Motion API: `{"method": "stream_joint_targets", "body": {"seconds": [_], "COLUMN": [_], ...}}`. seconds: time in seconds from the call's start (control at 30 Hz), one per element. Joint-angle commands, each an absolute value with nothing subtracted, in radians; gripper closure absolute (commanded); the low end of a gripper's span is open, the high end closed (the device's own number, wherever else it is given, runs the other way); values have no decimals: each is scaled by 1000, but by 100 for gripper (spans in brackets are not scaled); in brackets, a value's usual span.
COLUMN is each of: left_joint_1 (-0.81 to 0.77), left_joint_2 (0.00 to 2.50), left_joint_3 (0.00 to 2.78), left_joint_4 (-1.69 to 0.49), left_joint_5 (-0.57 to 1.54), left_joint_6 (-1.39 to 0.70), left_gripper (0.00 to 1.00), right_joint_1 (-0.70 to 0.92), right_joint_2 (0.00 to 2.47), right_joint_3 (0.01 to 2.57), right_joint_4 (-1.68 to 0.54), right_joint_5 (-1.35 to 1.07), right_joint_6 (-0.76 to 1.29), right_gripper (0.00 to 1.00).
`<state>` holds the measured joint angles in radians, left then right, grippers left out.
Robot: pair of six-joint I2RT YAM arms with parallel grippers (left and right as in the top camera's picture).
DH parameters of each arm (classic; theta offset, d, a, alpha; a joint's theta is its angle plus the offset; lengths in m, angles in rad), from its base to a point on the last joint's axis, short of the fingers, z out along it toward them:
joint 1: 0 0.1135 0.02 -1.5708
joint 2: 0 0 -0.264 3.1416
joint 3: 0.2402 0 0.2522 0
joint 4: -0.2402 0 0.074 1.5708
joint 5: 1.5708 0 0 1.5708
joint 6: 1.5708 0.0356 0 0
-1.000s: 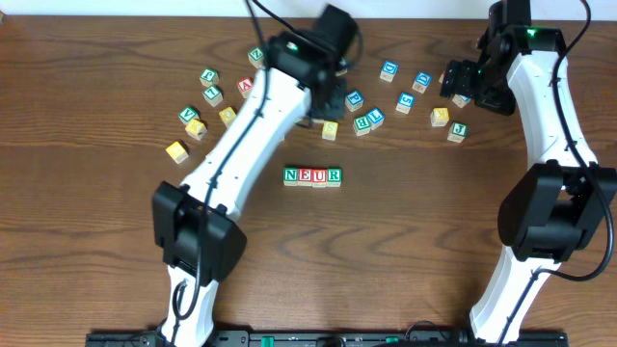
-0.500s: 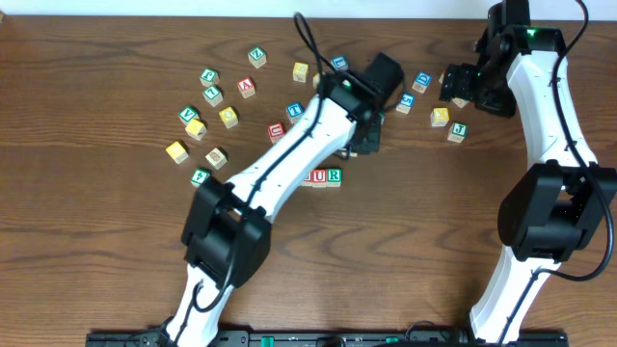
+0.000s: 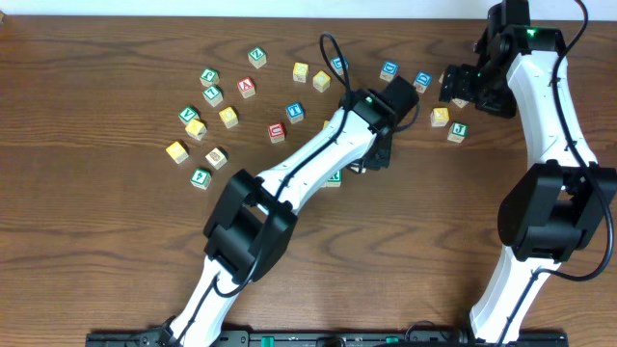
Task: Spell out NEURIPS
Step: 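Lower the red I block right of the R block and open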
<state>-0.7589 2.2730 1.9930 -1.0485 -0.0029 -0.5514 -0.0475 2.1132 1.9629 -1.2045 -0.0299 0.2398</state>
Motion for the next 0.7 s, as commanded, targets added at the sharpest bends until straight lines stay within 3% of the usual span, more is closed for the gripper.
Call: {"method": "stream_joint_targets", "body": {"seconds": [0.0, 0.67], "left_joint_1": [-760, -763], "left_joint_2": [2323, 2402], "left_joint_3": [1985, 1984], "left_joint_4": [-1052, -1026], "left_joint_5": [-9, -9], "left_joint_6": [-585, -630], "left_gripper": [69, 69], "right_joint_1": [-51, -51], "right_joint_2": [2121, 2121], "right_joint_3": [1982, 1982], "right_joint_4": [-1208, -1209], "right_joint_5": [-33, -33], "right_joint_6": [227, 226], "right_gripper": [4, 4]}}
